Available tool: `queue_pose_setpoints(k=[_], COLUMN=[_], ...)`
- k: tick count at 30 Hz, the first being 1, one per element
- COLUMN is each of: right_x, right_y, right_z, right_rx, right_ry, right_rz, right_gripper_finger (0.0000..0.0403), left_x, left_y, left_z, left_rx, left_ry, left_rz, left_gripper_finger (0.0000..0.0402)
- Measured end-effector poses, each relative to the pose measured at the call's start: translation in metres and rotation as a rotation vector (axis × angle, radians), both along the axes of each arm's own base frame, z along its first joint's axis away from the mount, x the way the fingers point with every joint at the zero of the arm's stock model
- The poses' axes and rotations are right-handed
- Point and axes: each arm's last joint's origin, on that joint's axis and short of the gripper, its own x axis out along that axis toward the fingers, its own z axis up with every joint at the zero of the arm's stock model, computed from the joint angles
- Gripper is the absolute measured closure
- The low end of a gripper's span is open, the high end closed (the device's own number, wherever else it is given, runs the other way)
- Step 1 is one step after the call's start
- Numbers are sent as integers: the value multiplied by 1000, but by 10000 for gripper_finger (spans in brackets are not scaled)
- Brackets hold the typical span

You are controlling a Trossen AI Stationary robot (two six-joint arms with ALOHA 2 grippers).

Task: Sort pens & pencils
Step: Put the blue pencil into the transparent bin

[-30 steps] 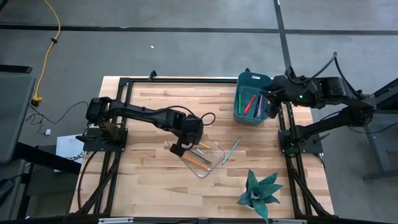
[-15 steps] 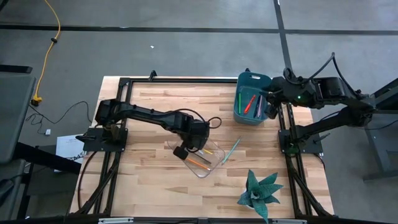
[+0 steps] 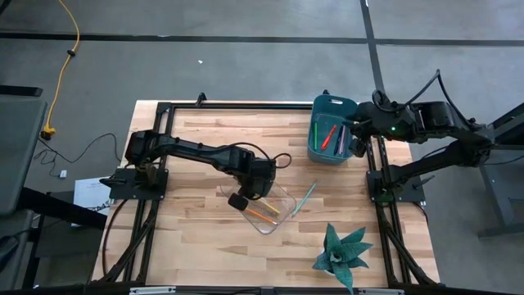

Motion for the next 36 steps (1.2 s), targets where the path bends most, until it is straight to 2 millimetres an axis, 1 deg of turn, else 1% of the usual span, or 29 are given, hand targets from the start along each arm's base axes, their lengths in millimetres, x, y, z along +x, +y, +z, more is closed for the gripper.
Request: queue_pose_setpoints(k=[4, 7, 9, 11, 15, 20, 23, 27, 31, 33, 36], right_x=[0, 3, 6, 15, 43, 84, 100, 113, 127, 133, 144], right_y=[0, 1, 3, 4, 6, 12, 8, -7, -17, -19, -21], right_z=[0, 0, -1, -4, -12, -29, -41, -54, -64, -70, -82], right_rx=[9, 44, 72, 87, 108, 161, 209, 282, 351, 359, 372], right_ry=[0, -7, -2, 14, 61, 147, 202, 250, 249, 264, 284], right_rz=[7, 38, 78, 121, 226, 486, 545, 551, 566, 560, 555], right_gripper_finger=[327, 327, 327, 327, 327, 327, 327, 327, 327, 327, 327], left_x=[0, -2, -4, -7, -18, -39, -56, -79, -102, -114, -129], left_y=[1, 1, -2, -5, -13, -21, -25, -31, -39, -43, -48], left_z=[0, 8, 17, 29, 61, 98, 115, 130, 138, 137, 136], left_rx=[17, 27, 51, 92, 169, 269, 311, 368, 409, 423, 411], left_ry=[4, -17, -53, -109, -250, -392, -428, -441, -446, -430, -456], left_rz=[49, 103, 137, 171, 249, 353, 401, 452, 477, 485, 507], left_gripper_finger=[278, 268, 267, 269, 279, 292, 298, 302, 300, 300, 302])
